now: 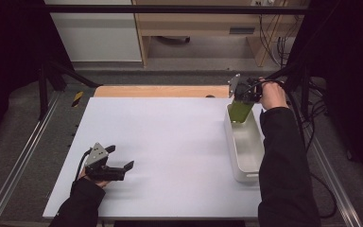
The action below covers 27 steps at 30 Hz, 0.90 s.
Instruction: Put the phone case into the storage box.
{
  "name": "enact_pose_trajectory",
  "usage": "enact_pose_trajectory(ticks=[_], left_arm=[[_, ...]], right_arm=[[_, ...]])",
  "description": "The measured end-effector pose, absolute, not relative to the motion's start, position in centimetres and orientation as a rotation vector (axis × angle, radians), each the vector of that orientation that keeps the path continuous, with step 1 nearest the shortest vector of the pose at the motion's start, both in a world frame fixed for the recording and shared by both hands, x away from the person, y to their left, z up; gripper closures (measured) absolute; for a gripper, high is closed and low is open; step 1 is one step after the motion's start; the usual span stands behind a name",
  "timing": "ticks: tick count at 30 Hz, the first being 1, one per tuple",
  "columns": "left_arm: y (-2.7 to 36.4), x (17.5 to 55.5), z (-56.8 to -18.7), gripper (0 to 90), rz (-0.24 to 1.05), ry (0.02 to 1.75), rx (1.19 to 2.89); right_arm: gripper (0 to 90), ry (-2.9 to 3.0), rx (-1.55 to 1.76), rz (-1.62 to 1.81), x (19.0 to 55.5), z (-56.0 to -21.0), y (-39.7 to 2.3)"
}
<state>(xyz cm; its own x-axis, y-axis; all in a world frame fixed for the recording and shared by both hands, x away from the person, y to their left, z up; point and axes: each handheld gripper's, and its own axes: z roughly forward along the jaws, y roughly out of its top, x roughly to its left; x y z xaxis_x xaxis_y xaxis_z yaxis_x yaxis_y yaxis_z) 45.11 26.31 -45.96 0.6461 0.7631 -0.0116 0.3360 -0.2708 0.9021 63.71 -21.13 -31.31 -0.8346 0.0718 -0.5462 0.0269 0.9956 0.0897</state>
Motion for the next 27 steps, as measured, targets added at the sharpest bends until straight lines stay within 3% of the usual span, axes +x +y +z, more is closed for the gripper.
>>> enact_pose_trajectory(ticks=[23, 27], left_arm=[[26.3, 45.2, -46.0, 2.7, 0.533, 0.876, 1.876], [26.3, 45.2, -46.0, 2.8, 0.534, 0.876, 1.875]], right_arm=[[78.2, 2.56, 0.041, 0.055, 64.7, -32.6, -20.5], [69.7, 2.555, 0.057, 0.062, 64.8, -32.9, -20.6]])
